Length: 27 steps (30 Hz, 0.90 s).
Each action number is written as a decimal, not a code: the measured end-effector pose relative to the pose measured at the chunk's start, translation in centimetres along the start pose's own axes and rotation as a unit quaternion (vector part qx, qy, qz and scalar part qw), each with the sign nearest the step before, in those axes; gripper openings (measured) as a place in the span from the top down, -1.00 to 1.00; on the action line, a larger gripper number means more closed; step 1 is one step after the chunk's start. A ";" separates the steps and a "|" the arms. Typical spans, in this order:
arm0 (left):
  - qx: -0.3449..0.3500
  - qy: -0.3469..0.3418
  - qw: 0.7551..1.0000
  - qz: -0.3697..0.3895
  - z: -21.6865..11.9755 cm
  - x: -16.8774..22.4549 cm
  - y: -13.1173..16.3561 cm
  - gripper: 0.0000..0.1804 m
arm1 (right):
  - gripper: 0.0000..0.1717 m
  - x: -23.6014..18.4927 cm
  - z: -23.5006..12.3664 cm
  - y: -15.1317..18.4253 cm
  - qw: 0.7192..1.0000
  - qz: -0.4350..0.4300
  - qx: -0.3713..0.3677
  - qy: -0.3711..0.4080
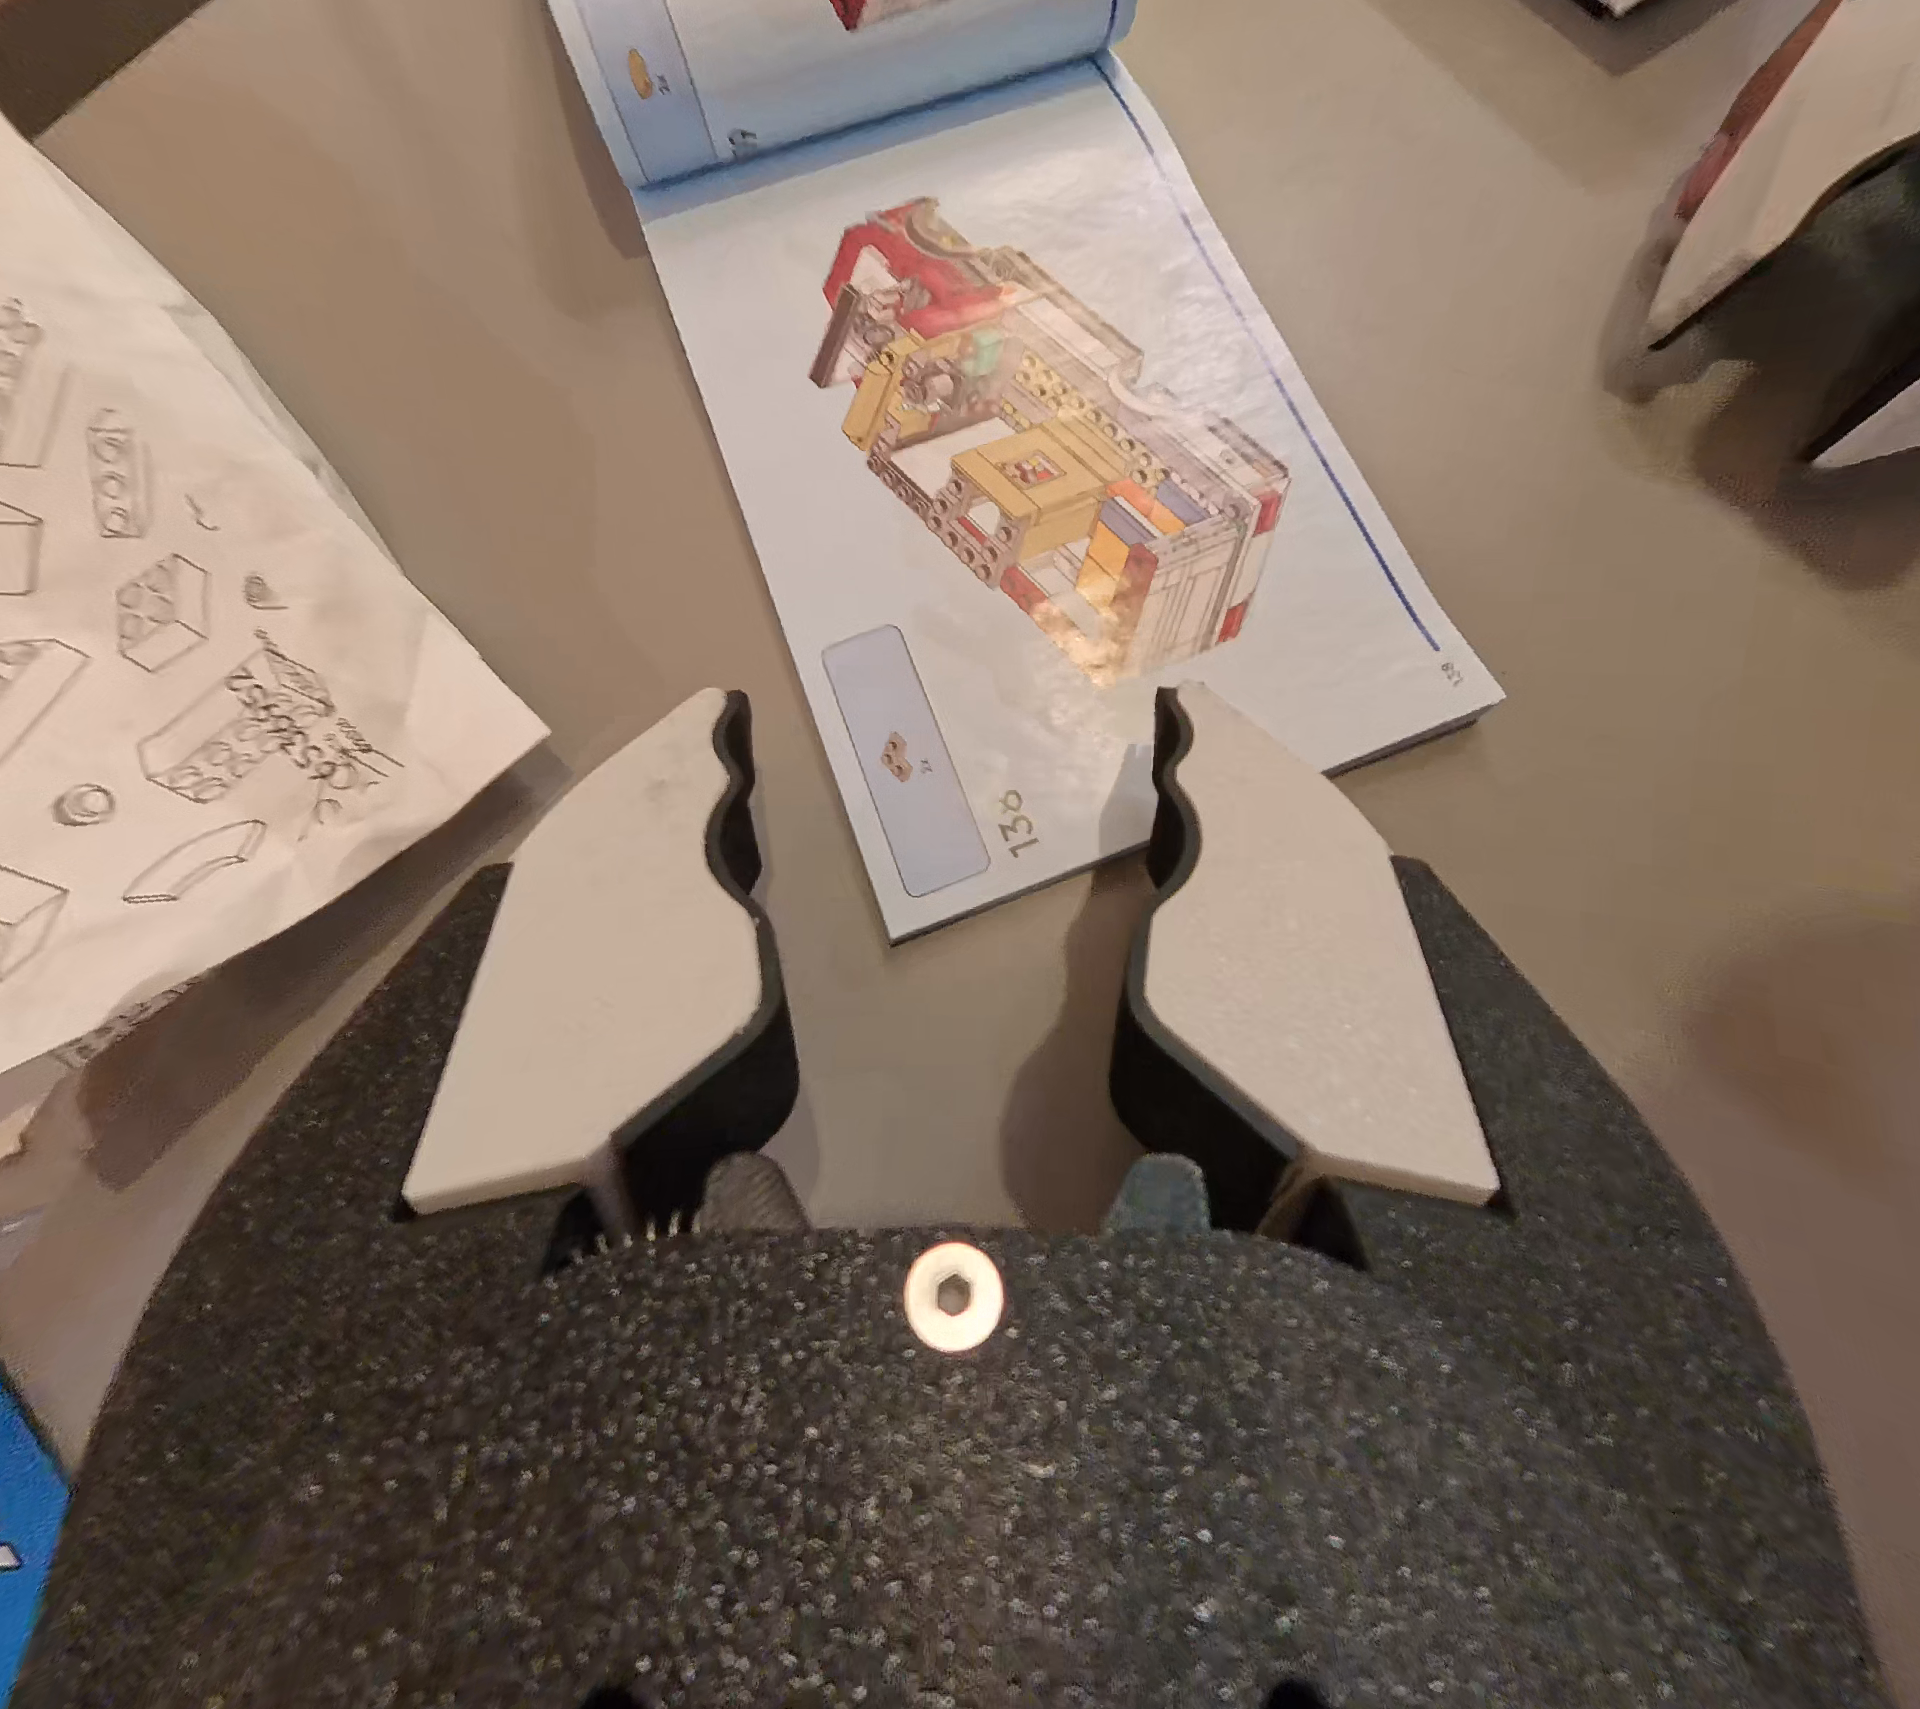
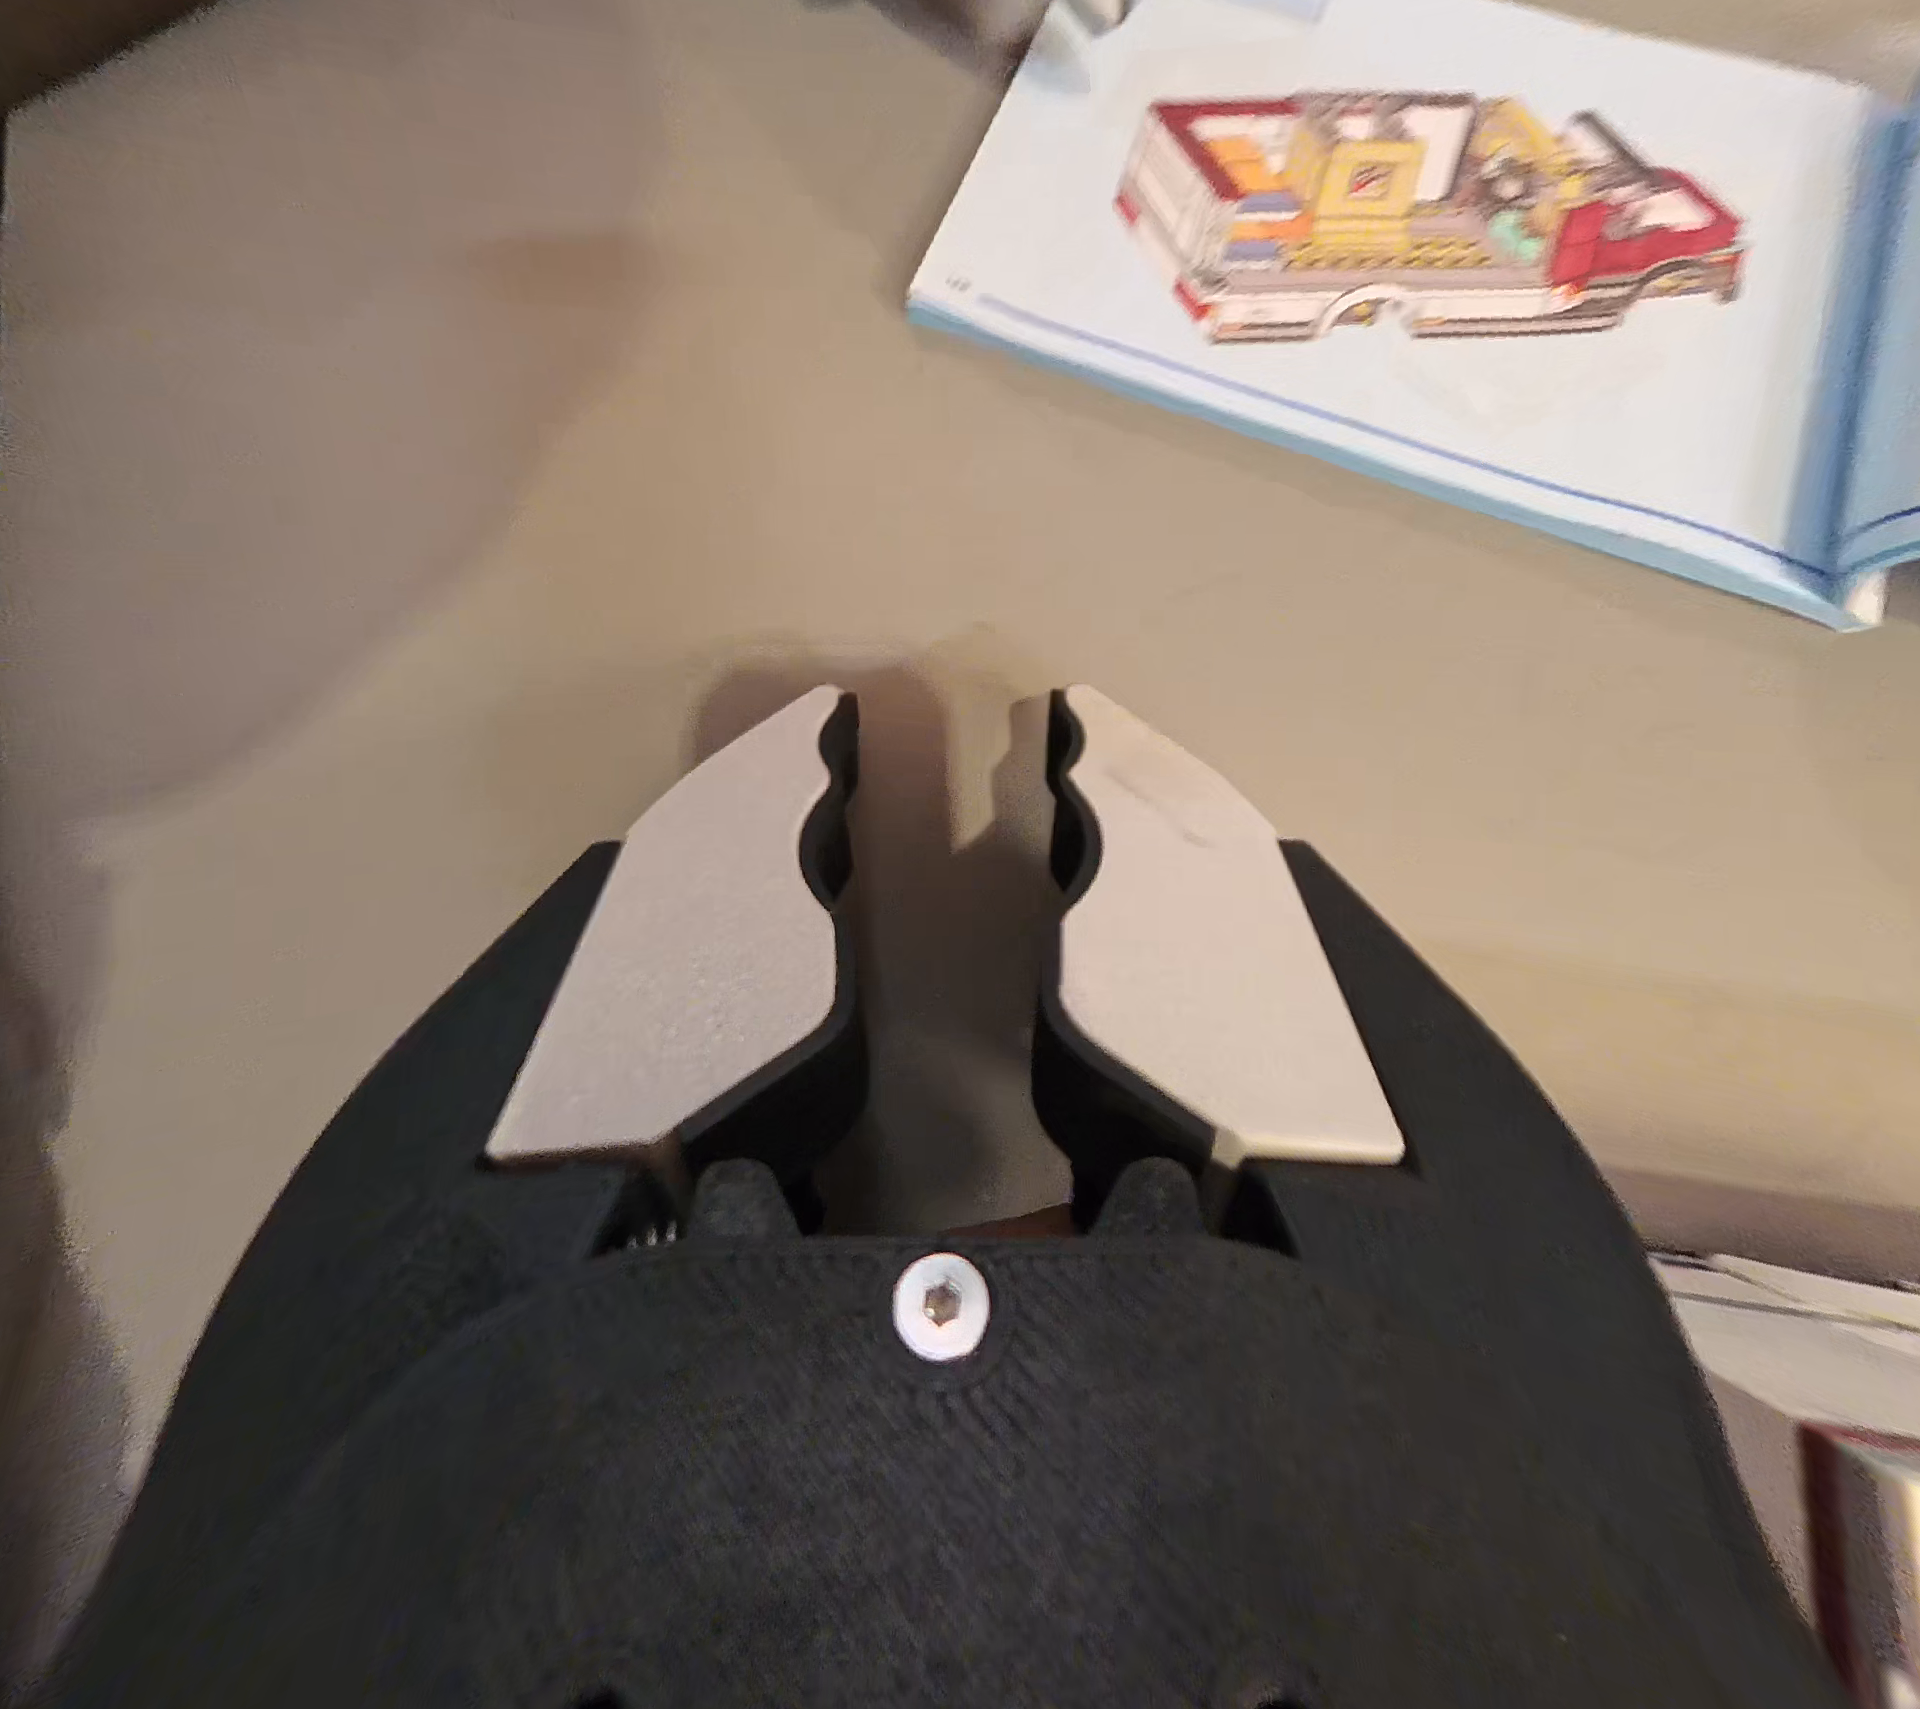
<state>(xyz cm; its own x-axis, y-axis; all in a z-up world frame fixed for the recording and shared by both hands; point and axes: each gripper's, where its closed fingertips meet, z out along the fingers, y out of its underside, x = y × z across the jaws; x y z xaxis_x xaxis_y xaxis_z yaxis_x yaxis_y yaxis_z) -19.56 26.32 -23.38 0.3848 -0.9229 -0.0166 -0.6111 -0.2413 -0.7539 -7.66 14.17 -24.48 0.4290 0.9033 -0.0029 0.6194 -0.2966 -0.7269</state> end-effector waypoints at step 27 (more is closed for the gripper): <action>0.080 -0.016 0.990 -0.114 4.7 -4.0 -6.6 0.23 | -0.29 18.3 3.6 -7.3 0.935 0.173 0.052 0.306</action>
<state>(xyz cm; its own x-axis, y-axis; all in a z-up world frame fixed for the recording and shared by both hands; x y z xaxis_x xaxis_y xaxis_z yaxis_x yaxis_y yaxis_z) -13.77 33.00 -21.44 0.5226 -0.8399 0.1466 -0.3893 -0.3881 -0.8354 -6.69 33.98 -21.72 0.9073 0.4029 0.1205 0.3207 -0.4775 -0.8180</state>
